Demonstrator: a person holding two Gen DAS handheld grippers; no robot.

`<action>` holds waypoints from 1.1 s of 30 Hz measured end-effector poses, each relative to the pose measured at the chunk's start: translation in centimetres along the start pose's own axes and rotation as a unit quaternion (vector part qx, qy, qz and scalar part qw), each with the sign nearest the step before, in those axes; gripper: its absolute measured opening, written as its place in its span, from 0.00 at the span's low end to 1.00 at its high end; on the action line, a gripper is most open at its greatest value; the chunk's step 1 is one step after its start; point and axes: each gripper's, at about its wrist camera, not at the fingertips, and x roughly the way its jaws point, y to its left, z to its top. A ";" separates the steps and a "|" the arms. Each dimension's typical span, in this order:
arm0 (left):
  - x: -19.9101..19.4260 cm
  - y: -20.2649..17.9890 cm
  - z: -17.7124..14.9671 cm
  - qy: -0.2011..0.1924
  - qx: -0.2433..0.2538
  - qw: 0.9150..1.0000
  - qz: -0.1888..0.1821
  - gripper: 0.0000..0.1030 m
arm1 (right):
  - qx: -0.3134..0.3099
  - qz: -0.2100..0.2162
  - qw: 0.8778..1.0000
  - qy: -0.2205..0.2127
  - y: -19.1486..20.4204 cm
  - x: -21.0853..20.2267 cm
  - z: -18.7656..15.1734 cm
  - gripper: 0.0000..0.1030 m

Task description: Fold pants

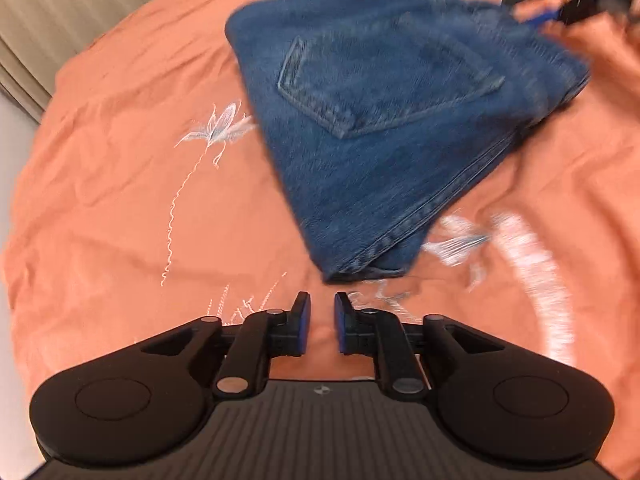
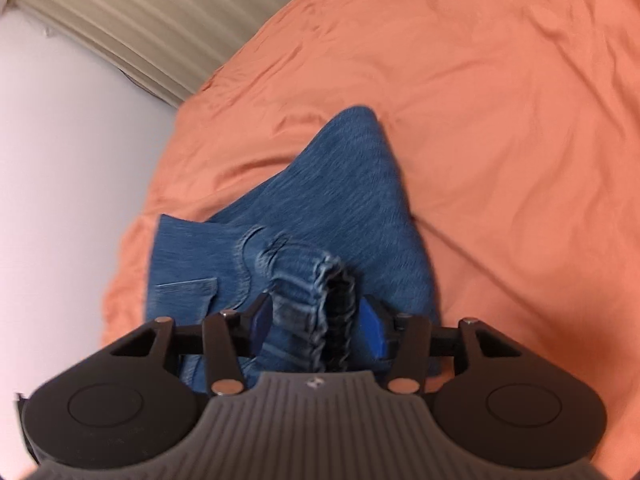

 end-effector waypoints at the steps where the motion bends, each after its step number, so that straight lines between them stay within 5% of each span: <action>1: -1.1 0.3 -0.3 -0.010 -0.011 1.000 -0.009 0.26 | 0.006 0.007 1.000 0.006 -0.1 0.1 -0.1 0.54; 11: -2.5 2.9 4.5 -0.061 -0.090 0.994 -0.027 0.36 | 0.088 0.050 0.994 0.041 -2.7 3.5 -1.3 0.53; 14: -1.6 2.5 5.4 -0.064 -0.090 0.994 -0.023 0.36 | 0.125 0.070 0.989 0.035 -4.0 4.0 -1.8 0.38; 16: -1.6 2.2 5.6 -0.066 -0.092 0.994 -0.013 0.36 | 0.124 0.081 0.988 0.035 -3.9 4.2 -2.0 0.18; 17: -1.6 2.2 5.7 -0.067 -0.093 0.993 -0.009 0.36 | 0.115 0.086 0.989 0.034 -3.5 4.0 -2.0 0.18; 24: -0.8 2.8 5.9 -0.087 -0.138 0.987 -0.005 0.36 | -0.032 0.062 0.997 0.012 4.0 0.7 0.0 0.11; 33: -1.7 4.9 5.8 -0.142 -0.220 0.965 -0.007 0.36 | -0.160 0.094 0.983 -0.001 18.7 -1.7 6.6 0.11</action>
